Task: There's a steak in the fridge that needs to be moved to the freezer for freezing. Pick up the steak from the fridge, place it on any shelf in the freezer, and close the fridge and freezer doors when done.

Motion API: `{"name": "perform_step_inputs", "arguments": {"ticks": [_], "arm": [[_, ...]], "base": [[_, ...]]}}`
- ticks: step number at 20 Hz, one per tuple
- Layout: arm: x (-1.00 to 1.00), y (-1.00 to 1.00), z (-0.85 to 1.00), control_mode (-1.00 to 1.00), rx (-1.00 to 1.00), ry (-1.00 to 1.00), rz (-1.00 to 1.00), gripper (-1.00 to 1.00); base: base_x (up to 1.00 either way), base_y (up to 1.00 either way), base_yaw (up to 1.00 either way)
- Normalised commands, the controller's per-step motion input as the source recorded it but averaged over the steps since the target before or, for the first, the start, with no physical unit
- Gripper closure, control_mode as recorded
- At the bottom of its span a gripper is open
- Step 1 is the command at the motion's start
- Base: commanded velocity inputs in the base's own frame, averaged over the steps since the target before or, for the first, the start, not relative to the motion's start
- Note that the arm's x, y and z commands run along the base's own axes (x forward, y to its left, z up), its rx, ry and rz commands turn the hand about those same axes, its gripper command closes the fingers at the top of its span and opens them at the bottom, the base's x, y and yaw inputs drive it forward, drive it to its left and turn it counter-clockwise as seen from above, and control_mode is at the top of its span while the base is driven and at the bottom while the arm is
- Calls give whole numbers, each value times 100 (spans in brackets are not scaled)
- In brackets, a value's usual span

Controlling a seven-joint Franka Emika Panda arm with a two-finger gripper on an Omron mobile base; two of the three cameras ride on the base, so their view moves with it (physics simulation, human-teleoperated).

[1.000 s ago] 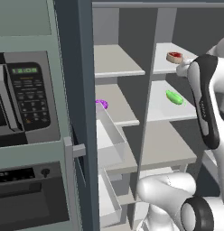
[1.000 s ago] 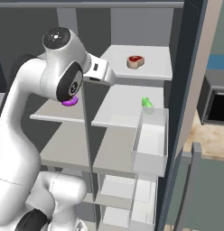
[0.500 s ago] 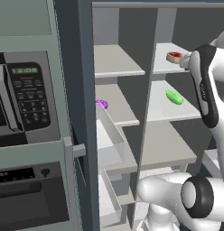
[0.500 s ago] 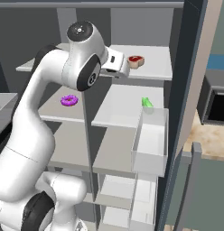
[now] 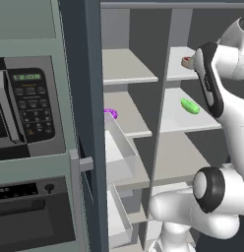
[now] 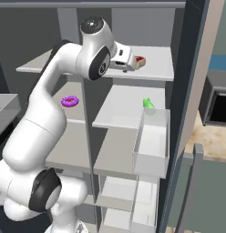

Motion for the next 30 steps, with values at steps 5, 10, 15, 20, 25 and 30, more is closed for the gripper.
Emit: {"name": "perform_step_inputs", "arguments": {"ticks": [5,10,15,20,25,30], "arm": [[37,-50,-1,-100,0,12,0,-100],[20,-2,-15,-100,0,2,2,-100],[21,0,-35,-100,0,-4,3,-100],[28,-7,-16,-100,0,-16,3,-100],[48,0,-11,-100,0,3,1,-100],[42,-1,0,-100,0,2,1,-100]], "base": [[0,0,0],[0,0,0],[0,0,0],[0,0,0],[0,0,0],[0,0,0]]}}
